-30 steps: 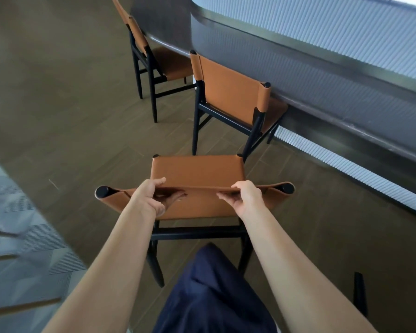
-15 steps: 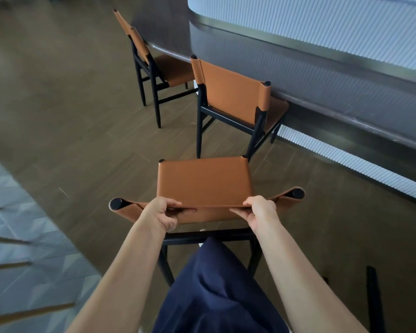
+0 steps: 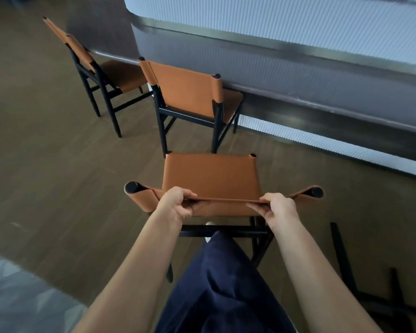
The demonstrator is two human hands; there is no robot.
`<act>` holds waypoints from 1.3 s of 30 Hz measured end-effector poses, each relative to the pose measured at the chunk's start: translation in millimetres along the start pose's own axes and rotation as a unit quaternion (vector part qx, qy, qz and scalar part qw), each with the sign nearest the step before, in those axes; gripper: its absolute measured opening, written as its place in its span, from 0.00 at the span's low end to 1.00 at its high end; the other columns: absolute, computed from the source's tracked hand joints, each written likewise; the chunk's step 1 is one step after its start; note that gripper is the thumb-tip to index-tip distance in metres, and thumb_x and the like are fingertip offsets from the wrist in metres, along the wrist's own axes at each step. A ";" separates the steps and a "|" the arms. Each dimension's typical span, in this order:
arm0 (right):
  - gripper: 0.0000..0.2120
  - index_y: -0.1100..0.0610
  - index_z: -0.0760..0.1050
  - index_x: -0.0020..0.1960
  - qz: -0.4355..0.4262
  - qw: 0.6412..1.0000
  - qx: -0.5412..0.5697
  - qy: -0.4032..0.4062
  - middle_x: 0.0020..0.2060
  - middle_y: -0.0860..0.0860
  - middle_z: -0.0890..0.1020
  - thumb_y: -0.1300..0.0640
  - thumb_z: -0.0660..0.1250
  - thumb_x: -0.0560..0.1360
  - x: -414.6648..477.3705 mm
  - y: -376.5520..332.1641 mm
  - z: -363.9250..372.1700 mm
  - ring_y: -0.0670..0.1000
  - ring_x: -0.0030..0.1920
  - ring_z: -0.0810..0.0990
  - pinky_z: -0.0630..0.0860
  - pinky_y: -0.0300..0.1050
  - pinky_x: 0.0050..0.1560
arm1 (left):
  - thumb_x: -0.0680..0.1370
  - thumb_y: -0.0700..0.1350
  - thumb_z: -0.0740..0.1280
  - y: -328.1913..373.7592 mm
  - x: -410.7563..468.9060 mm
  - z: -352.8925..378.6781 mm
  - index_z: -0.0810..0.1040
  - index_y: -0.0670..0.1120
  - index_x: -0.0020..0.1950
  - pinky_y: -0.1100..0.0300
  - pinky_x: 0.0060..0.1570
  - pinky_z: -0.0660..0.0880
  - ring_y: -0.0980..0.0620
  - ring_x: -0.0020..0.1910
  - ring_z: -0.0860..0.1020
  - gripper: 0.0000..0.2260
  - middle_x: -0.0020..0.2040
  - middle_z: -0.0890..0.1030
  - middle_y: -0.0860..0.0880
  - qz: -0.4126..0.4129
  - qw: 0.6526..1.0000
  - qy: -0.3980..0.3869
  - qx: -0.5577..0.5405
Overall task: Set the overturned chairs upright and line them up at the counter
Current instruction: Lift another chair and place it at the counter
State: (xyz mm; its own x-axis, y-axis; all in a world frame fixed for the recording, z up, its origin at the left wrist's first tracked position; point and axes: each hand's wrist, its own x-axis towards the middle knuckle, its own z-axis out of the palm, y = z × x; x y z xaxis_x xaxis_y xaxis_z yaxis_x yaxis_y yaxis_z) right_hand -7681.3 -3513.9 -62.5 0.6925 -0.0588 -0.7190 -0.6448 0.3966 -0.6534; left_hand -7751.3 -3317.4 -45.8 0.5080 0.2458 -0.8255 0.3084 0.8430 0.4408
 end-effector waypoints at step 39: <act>0.12 0.70 0.71 0.59 -0.042 0.992 0.068 0.095 0.53 0.66 0.76 0.74 0.61 0.75 126.4 -205.9 -7.2 0.64 0.45 0.82 0.84 0.49 0.35 | 0.79 0.34 0.59 37.1 100.8 283.0 0.73 0.32 0.59 0.47 0.40 0.81 0.31 0.47 0.80 0.11 0.51 0.80 0.30 -0.050 0.981 -0.085 0.166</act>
State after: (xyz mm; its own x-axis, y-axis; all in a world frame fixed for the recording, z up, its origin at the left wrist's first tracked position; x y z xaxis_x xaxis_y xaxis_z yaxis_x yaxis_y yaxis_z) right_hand -7463.3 -3609.6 -20.6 0.6594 -0.2639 -0.7040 -0.5287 0.5029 -0.6838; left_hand -7461.1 -3396.7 -13.0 0.5802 0.0632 -0.8120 0.5942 0.6490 0.4751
